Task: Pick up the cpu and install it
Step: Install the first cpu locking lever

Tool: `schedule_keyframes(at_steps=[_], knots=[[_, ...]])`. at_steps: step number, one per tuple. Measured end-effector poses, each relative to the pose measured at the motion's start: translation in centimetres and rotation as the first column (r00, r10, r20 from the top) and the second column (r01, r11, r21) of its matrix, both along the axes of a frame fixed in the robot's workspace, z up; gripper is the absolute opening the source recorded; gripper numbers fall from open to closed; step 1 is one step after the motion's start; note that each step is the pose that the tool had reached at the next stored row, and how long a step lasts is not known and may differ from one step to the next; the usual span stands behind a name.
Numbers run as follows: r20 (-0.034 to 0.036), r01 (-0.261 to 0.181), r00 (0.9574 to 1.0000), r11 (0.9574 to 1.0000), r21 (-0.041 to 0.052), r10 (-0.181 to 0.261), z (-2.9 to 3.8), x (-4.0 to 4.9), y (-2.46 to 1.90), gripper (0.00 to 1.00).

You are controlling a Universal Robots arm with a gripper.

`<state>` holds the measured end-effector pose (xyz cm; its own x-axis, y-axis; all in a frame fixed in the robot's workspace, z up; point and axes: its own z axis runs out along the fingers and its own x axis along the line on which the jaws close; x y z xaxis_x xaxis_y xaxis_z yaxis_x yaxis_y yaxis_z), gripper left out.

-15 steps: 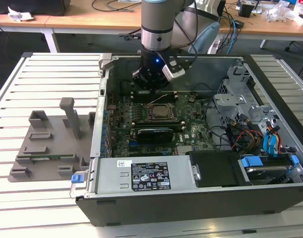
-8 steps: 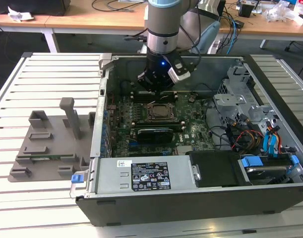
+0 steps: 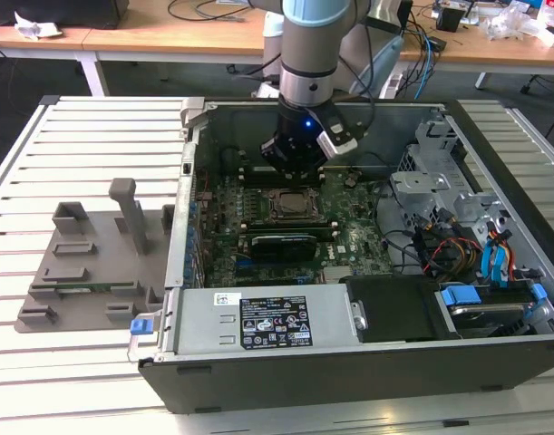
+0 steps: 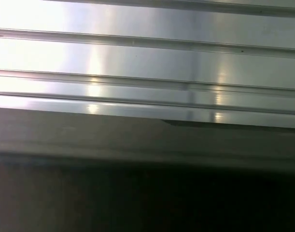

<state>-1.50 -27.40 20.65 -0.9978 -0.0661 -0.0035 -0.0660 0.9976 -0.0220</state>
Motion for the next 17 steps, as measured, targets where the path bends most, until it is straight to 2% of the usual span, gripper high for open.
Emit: schedule_keyframes(at_steps=[9,12,16,17], knots=[[-0.0006,0.000,1.0000,1.0000,-0.0014,0.000,-0.52,0.69,-0.02,0.11],[0.0000,-0.001,1.0000,1.0000,-0.0008,0.001,-0.62,1.30,0.03,0.11],[0.0001,-0.002,1.0000,1.0000,-0.0001,0.002,-0.61,1.52,0.07,0.11],[0.0028,-0.002,1.0000,1.0000,0.0018,0.002,-0.27,1.54,0.11,0.11]])
